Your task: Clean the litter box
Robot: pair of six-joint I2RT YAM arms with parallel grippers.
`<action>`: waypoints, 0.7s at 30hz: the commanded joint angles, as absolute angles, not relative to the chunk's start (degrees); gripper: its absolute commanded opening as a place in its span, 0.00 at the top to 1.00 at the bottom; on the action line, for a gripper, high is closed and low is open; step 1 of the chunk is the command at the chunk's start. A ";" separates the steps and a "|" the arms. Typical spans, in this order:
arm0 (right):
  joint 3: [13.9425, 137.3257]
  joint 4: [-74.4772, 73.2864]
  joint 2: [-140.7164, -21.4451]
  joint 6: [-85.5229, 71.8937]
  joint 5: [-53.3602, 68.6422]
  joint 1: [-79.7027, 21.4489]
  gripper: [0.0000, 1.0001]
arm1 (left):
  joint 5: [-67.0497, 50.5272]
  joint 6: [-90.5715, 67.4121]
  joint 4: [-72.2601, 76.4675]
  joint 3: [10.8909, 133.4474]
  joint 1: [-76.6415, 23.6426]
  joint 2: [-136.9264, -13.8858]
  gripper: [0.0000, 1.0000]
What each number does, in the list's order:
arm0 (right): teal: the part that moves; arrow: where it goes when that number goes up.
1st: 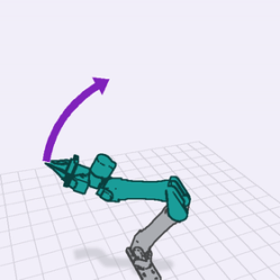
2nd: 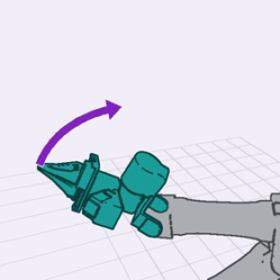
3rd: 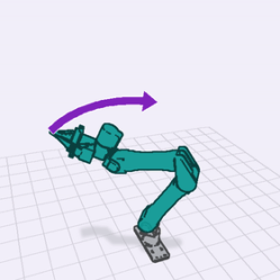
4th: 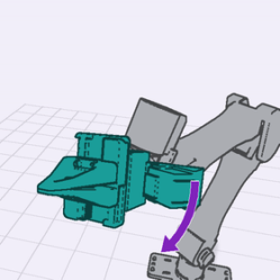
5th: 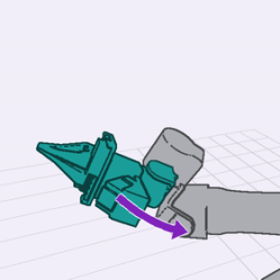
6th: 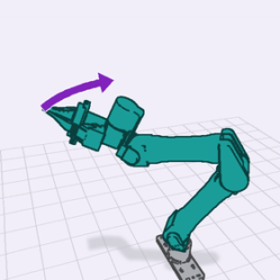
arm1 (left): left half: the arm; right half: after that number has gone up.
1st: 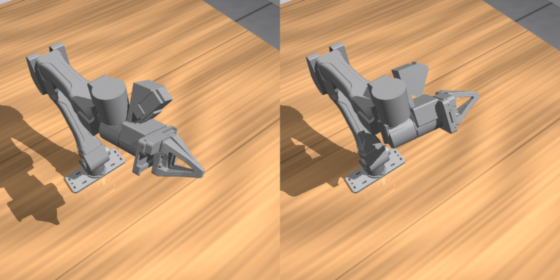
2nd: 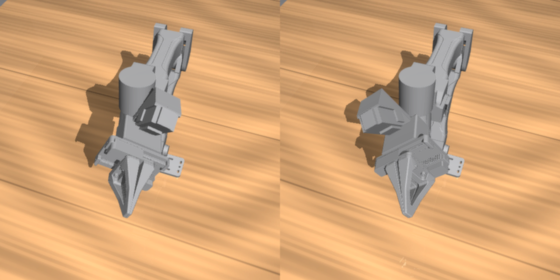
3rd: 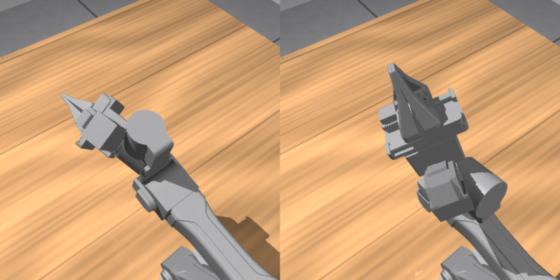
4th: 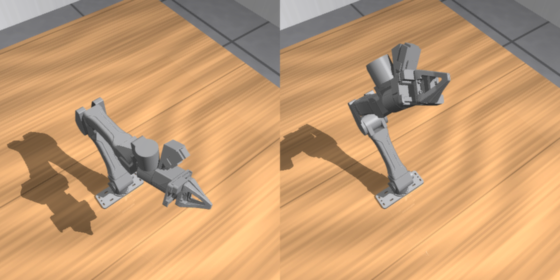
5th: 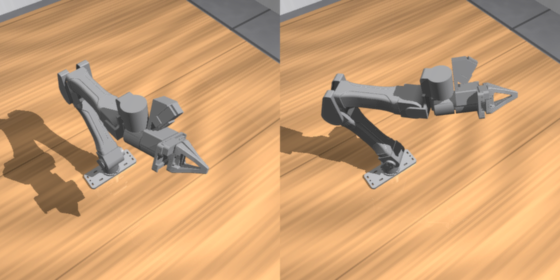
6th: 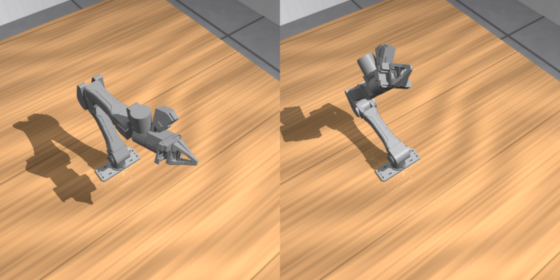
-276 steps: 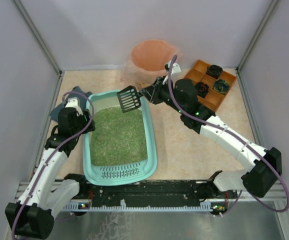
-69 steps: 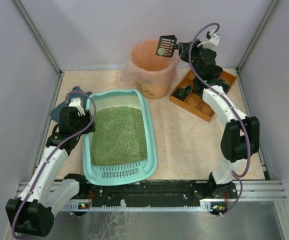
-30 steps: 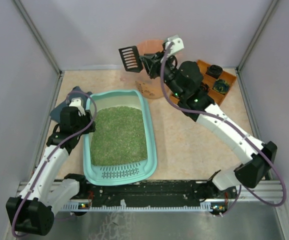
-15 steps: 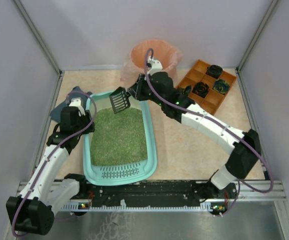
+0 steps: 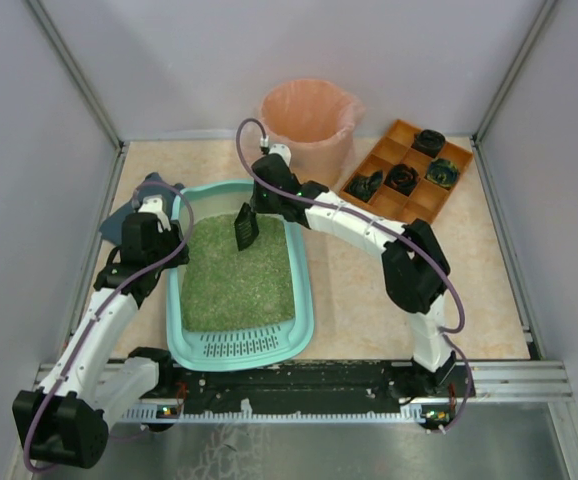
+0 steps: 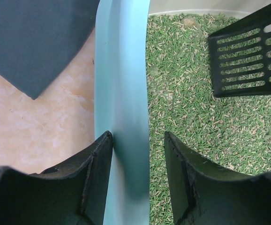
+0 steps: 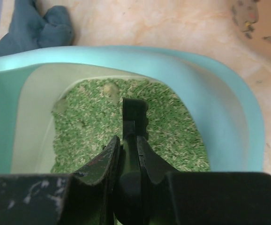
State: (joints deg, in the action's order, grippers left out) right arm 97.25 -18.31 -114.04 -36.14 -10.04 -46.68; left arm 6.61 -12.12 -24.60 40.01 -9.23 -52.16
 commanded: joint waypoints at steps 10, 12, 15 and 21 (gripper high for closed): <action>103.43 -16.54 -118.39 -37.17 -14.40 -48.58 1.00 | 5.12 -12.38 -25.31 40.68 -9.44 -53.09 0.46; 103.94 -16.08 -120.18 -38.69 -11.38 -48.92 1.00 | 5.13 -12.39 -25.31 40.65 -9.40 -53.28 0.46; 104.91 -15.21 -122.79 -40.15 -7.62 -49.58 1.00 | 5.06 -12.38 -25.32 40.68 -9.41 -53.58 0.46; 103.97 -9.15 -125.45 -42.36 1.67 -50.50 1.00 | 5.08 -12.39 -25.40 40.65 -9.45 -53.66 0.46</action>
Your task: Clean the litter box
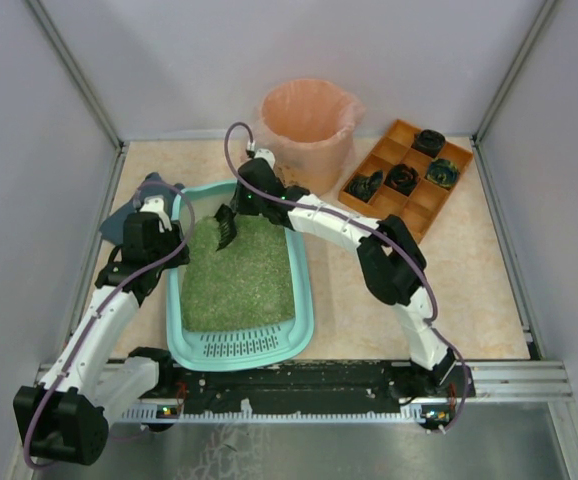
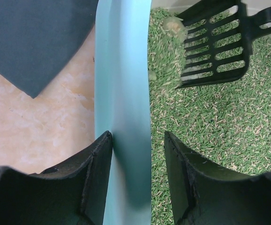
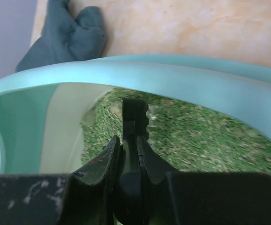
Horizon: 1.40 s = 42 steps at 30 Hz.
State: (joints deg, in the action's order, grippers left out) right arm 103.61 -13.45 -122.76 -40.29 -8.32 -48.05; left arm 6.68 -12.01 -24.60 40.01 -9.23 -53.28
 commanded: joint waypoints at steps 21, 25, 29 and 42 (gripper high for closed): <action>86.69 8.45 -117.63 -48.78 18.78 -51.59 1.00 | 4.88 -12.26 -25.40 40.71 -9.44 -53.90 0.47; 82.31 11.61 -114.36 -52.99 17.84 -51.05 1.00 | 5.00 -12.24 -25.40 40.72 -9.49 -53.78 0.47; 78.50 14.08 -110.86 -56.43 16.41 -50.25 1.00 | 4.96 -12.32 -25.49 40.72 -9.45 -53.76 0.47; 66.64 18.63 -100.30 -61.95 12.18 -47.01 1.00 | 5.49 -12.47 -25.24 40.76 -9.49 -52.56 0.41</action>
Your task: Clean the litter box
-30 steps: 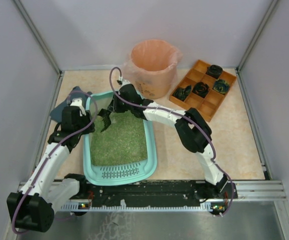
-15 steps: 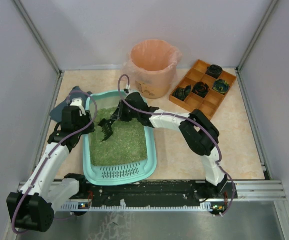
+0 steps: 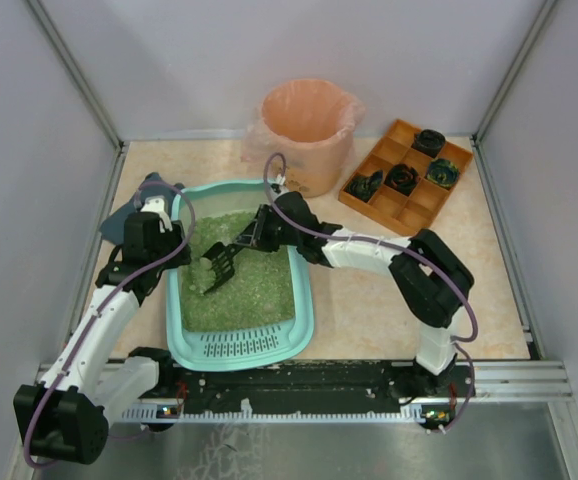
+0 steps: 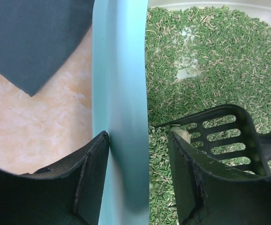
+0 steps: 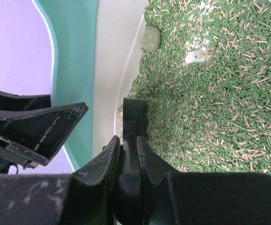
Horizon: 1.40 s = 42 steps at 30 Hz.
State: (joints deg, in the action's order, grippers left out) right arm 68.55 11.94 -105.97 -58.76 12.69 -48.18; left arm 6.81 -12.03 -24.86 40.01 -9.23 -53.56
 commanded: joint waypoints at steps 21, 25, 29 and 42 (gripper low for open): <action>47.92 36.15 -83.70 -70.45 20.41 -37.11 1.00 | 5.98 -12.92 -23.85 39.98 -9.49 -48.16 0.34; 43.49 38.81 -82.62 -73.56 19.98 -34.18 1.00 | 5.85 -12.91 -24.08 40.07 -9.49 -48.61 0.34; 44.34 41.54 -83.79 -75.12 22.16 -35.02 1.00 | 5.91 -12.85 -23.93 39.93 -9.49 -48.81 0.34; 42.73 38.24 -82.53 -76.92 22.58 -32.50 1.00 | 5.49 -12.74 -24.34 40.28 -9.49 -49.72 0.35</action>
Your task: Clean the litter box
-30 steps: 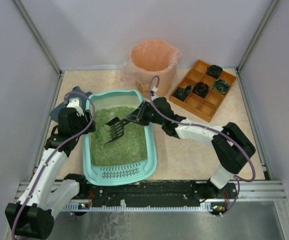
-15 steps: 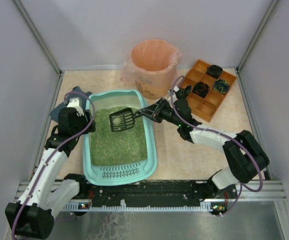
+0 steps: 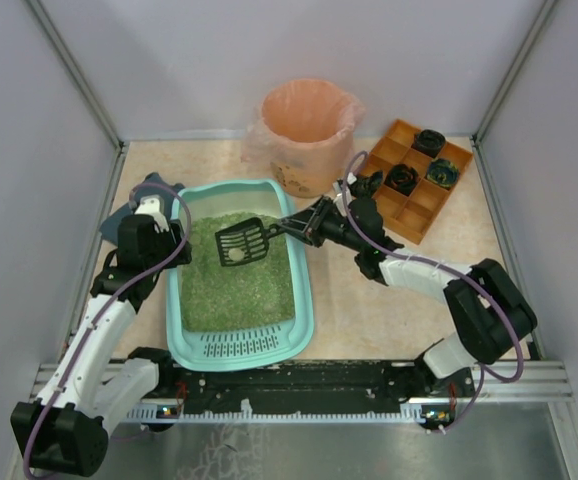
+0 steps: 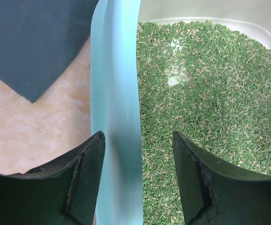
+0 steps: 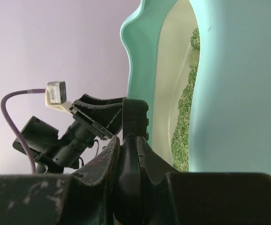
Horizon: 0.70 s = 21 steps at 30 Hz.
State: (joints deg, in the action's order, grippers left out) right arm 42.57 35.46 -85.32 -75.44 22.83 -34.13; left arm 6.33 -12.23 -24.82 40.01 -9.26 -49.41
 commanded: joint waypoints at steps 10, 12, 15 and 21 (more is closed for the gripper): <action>44.60 35.92 -81.67 -75.22 22.60 -32.09 1.00 | 5.87 -12.79 -24.45 40.21 -9.49 -49.53 0.35; 49.30 31.85 -83.40 -71.88 25.30 -34.61 1.00 | 5.93 -12.81 -24.17 40.02 -9.49 -49.47 0.35; 48.69 29.63 -82.01 -71.02 23.49 -33.19 1.00 | 5.33 -12.70 -24.33 40.33 -9.49 -49.99 0.36; 52.15 28.20 -83.07 -69.21 24.87 -36.31 1.00 | 5.77 -12.67 -24.17 40.13 -9.50 -49.97 0.36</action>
